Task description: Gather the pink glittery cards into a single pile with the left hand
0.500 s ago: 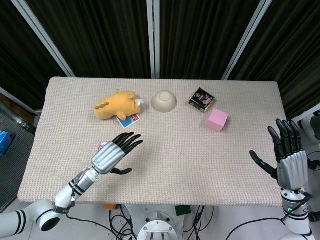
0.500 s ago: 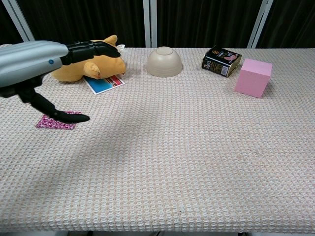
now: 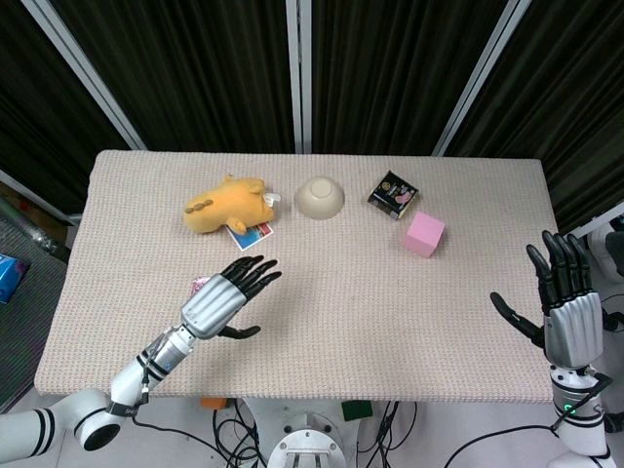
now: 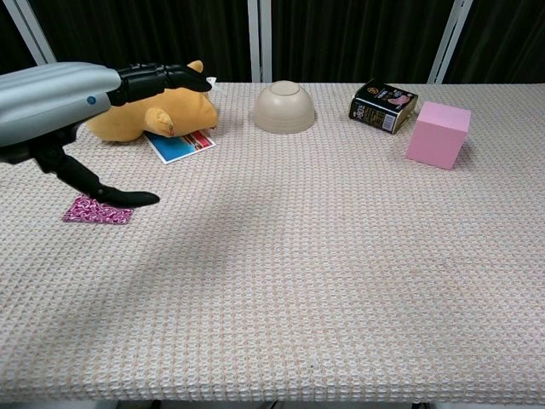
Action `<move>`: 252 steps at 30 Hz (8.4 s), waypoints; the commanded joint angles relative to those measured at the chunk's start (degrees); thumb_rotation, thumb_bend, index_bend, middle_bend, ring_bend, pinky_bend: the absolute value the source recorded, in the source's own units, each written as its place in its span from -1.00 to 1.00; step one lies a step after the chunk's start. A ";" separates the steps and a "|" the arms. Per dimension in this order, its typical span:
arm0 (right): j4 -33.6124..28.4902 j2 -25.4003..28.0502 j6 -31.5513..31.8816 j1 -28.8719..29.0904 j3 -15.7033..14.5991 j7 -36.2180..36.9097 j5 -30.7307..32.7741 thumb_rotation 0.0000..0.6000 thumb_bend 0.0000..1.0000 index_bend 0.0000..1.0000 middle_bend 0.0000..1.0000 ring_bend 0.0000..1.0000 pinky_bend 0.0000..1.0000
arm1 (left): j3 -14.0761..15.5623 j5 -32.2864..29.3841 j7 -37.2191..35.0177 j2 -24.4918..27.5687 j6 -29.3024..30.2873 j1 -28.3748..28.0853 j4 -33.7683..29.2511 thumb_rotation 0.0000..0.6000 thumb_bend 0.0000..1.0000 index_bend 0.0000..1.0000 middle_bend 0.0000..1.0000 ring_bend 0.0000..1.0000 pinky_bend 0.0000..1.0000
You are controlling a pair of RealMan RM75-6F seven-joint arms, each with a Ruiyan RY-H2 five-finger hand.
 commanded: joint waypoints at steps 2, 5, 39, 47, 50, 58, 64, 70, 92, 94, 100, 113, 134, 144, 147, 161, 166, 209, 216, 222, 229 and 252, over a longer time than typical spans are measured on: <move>-0.08 0.30 0.64 -0.32 -0.01 0.75 0.37 1.00 -0.14 -1.00 -1.00 -1.00 -1.00 | 0.37 -0.55 1.97 0.34 -1.15 -0.75 -1.21 0.62 -0.65 -0.88 -0.98 -1.00 -0.72; -0.13 0.49 1.00 -0.75 -0.15 1.00 0.85 1.00 -0.14 -1.00 -1.00 -1.00 -1.00 | 0.50 -1.84 3.72 0.50 -2.03 -0.97 -1.77 0.86 -0.62 -0.88 -0.88 -0.94 -0.63; 2.30 2.63 1.69 -4.05 -0.04 4.61 6.25 1.00 -0.14 -1.00 -1.00 -1.00 -1.00 | 4.69 -40.67 30.45 3.69 -11.65 -3.30 -4.08 1.00 0.32 -0.89 1.00 0.81 0.87; 2.23 2.36 1.24 -3.70 0.09 3.91 6.21 1.00 -0.14 -1.00 -1.00 -1.00 -1.00 | 5.53 -43.98 31.10 4.19 -13.19 -5.31 -3.54 1.00 0.32 -0.89 1.00 0.81 0.88; 2.12 2.48 1.31 -3.75 0.19 3.80 6.32 1.00 -0.14 -1.00 -1.00 -1.00 -1.00 | 6.17 -45.69 31.56 4.58 -13.30 -5.84 -4.18 1.00 0.32 -0.89 1.00 0.81 0.88; 2.36 2.22 1.09 -3.84 0.07 4.06 6.57 1.00 -0.14 -1.00 -1.00 -1.00 -1.00 | 8.82 -45.42 30.97 6.00 -11.54 -5.19 -6.88 1.00 0.33 -0.86 1.00 0.81 0.88; 2.73 1.95 0.87 -3.85 0.01 4.21 6.79 1.00 -0.14 -1.00 -1.00 -1.00 -1.00 | 10.65 -43.35 30.31 7.22 -9.79 -4.18 -9.18 1.00 0.33 -0.86 0.99 0.81 0.88; 2.13 2.37 1.14 -3.88 0.40 4.06 6.92 1.00 -0.14 -1.00 -1.00 -1.00 -1.00 | 12.55 -41.34 29.92 7.98 -9.44 -3.49 -11.28 1.00 0.33 -0.83 0.99 0.81 0.88; 1.83 2.30 0.97 -4.06 0.19 3.63 6.84 1.00 -0.14 -1.00 -1.00 -1.00 -1.00 | 15.53 -36.13 28.29 10.55 -7.56 -1.45 -14.71 1.00 0.33 -0.80 0.99 0.81 0.88; 1.83 2.26 0.88 -4.02 0.17 3.57 6.82 1.00 -0.14 -1.00 -1.00 -1.00 -1.00 | 15.10 -35.52 27.64 10.83 -7.33 -1.43 -14.68 1.00 0.33 -0.80 0.99 0.81 0.88; 1.96 2.07 0.55 -3.88 0.08 3.46 6.80 1.00 -0.14 -1.00 -1.00 -1.00 -1.00 | 11.66 -35.58 26.05 11.22 -5.89 -2.09 -13.06 1.00 0.33 -0.82 0.99 0.81 0.88; 2.45 1.86 -0.25 -3.65 0.32 3.69 7.62 1.00 -0.14 -1.00 -1.00 -1.00 -1.00 | 8.76 -41.80 27.91 8.20 -10.74 -6.04 -7.41 1.00 0.33 -0.83 0.99 0.81 0.88; 2.17 1.63 -0.31 -3.59 0.14 3.26 7.37 1.00 -0.14 -1.00 -1.00 -1.00 -1.00 | 10.56 -53.04 34.03 8.15 -8.62 -7.85 -6.67 1.00 0.33 -0.80 0.99 0.81 0.88; 2.01 1.58 -0.37 -3.47 0.11 2.71 7.13 1.00 -0.14 -1.00 -1.00 -1.00 -1.00 | 11.16 -54.69 31.05 10.12 -9.65 -7.42 -5.21 1.00 0.34 -0.78 0.98 0.81 0.88; 1.92 1.62 -0.39 -3.48 0.10 2.65 7.13 1.00 -0.14 -1.00 -1.00 -1.00 -1.00 | 11.34 -54.76 30.41 10.51 -9.67 -7.19 -4.87 1.00 0.33 -0.78 0.99 0.81 0.88; 1.70 1.45 -0.54 -3.38 -0.04 2.06 6.88 1.00 -0.14 -1.00 -1.00 -1.00 -1.00 | 11.55 -52.69 26.69 12.17 -9.65 -5.90 -4.20 1.00 0.32 -0.78 0.98 0.81 0.88; 1.55 1.58 -0.44 -3.45 0.04 2.01 6.98 1.00 -0.14 -1.00 -1.00 -1.00 -1.00 | 9.58 -41.93 20.39 13.28 -5.12 -3.47 -6.24 1.00 0.04 -0.72 0.94 0.78 0.87; 3.85 1.15 -2.54 -3.12 0.24 4.07 9.30 1.00 -0.14 -1.00 -1.00 -1.00 -1.00 | 1.89 -36.80 20.27 -1.77 -11.38 -6.35 6.55 0.66 -0.55 -0.55 -1.00 -1.00 -0.67; 4.31 0.98 -2.54 -3.14 0.30 4.44 9.54 1.00 -0.14 -1.00 -1.00 -1.00 -1.00 | 2.67 -39.14 22.66 -2.15 -11.86 -6.88 7.23 0.66 -0.54 -0.54 -1.00 -1.00 -0.67; 4.50 0.91 -2.88 -3.12 0.25 4.78 9.85 1.00 -0.14 -1.00 -1.00 -1.00 -1.00 | 2.82 -40.67 23.38 -2.53 -11.92 -7.13 7.43 0.75 -0.54 -0.47 -1.00 -1.00 -0.67; 4.72 0.85 -2.79 -3.21 0.22 4.90 9.90 1.00 -0.14 -1.00 -1.00 -1.00 -1.00 | 3.05 -41.69 23.86 -2.50 -11.95 -7.46 7.23 0.94 -0.53 -0.41 -1.00 -1.00 -0.67; 4.16 1.00 -3.46 -2.92 -0.03 4.30 9.68 1.00 -0.14 -1.00 -1.00 -1.00 -1.00 | 3.01 -41.06 23.05 -2.58 -10.42 -7.49 7.16 1.00 -0.51 -0.23 -1.00 -1.00 -0.67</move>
